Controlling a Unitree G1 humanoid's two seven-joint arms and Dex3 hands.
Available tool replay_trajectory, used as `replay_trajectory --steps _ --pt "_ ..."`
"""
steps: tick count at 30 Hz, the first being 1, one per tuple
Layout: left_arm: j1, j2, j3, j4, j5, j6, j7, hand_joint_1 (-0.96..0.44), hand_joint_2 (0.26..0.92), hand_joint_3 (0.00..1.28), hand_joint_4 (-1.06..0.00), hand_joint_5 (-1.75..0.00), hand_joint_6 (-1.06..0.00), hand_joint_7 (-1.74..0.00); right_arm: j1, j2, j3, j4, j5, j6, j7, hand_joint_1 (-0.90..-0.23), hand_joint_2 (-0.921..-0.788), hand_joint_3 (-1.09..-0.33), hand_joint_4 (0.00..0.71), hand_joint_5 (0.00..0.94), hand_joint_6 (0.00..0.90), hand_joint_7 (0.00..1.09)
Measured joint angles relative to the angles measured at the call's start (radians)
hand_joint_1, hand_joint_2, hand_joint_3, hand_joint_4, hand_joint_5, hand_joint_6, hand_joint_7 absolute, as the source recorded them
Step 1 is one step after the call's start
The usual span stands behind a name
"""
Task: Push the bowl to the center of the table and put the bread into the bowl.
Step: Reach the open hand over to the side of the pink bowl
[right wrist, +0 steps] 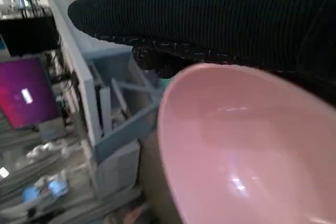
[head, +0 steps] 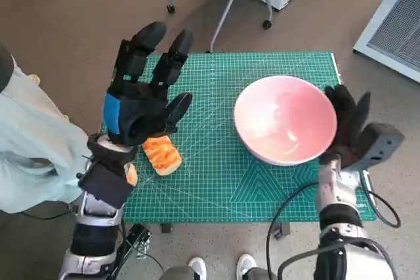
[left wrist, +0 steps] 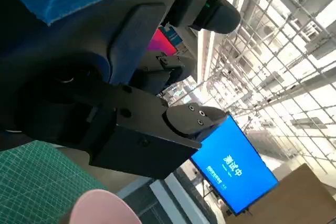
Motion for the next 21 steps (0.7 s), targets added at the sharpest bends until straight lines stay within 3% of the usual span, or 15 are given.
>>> replay_trajectory --steps 21 --pt "0.054 0.034 0.045 -0.043 -0.003 0.012 -0.002 -0.09 0.914 0.32 -0.31 0.00 -0.10 -0.57 -0.095 0.089 -0.022 0.016 0.018 0.045 0.003 -0.524 -0.921 -0.836 0.298 0.021 0.012 0.81"
